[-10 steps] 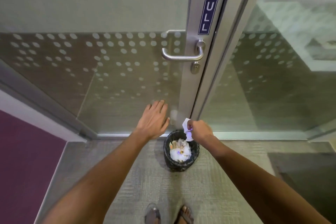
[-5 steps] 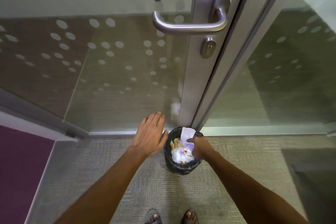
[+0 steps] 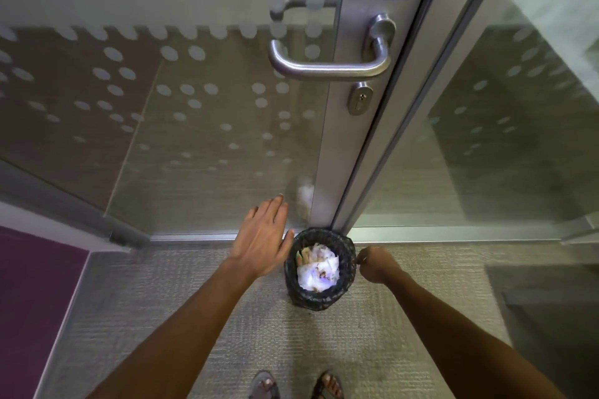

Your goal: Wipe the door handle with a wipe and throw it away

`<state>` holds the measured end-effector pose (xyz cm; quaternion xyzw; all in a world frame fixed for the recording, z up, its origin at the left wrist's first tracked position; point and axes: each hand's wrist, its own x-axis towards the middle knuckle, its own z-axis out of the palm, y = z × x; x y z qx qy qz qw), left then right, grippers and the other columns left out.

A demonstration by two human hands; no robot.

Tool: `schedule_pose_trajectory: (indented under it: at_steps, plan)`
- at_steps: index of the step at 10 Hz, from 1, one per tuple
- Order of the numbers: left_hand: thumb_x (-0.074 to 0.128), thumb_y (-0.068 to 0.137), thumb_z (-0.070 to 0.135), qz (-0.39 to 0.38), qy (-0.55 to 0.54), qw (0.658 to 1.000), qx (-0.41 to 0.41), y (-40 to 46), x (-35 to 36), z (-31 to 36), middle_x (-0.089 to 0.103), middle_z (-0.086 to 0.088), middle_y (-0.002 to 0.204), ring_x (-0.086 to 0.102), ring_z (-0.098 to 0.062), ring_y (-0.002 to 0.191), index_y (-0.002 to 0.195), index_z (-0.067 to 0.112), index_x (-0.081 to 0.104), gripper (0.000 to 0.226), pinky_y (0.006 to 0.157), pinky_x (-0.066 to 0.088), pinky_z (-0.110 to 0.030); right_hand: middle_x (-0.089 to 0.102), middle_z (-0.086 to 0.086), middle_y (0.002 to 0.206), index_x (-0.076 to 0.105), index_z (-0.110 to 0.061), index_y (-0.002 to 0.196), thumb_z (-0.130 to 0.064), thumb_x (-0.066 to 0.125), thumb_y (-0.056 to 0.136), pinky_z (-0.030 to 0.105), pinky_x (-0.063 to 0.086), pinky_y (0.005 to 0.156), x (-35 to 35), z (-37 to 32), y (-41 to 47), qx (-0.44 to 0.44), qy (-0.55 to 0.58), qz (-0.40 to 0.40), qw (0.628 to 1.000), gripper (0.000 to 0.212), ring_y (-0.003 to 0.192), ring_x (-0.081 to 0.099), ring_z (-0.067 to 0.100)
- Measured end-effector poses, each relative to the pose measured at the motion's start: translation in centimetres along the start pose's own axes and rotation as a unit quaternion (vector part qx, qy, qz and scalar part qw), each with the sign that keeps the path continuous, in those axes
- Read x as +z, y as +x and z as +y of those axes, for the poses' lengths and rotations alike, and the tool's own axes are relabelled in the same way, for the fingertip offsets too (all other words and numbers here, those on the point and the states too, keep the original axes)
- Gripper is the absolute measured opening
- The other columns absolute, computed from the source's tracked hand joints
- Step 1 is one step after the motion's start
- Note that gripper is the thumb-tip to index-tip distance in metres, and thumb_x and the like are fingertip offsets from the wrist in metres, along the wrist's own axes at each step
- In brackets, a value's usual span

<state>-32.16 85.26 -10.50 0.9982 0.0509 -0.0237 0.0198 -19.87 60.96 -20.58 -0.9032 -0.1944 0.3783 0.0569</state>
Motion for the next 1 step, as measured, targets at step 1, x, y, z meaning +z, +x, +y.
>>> schedule_pose_trajectory:
  at_steps: [1]
  plan:
    - [0.034,0.095,0.042,0.018,0.001,1.000,-0.005,-0.54,-1.98,0.36,0.059,-0.019,0.136,0.060,-0.031,0.116,0.132,0.001,0.057,0.060,0.093,0.053,-0.043,0.072,0.009,0.116,0.075,-0.020,0.109,-0.014,0.055,0.082,0.031,0.051,0.091,-1.23,-0.48,-1.21,0.015,-0.012,0.001,1.000,0.034,0.109,0.064,0.028]
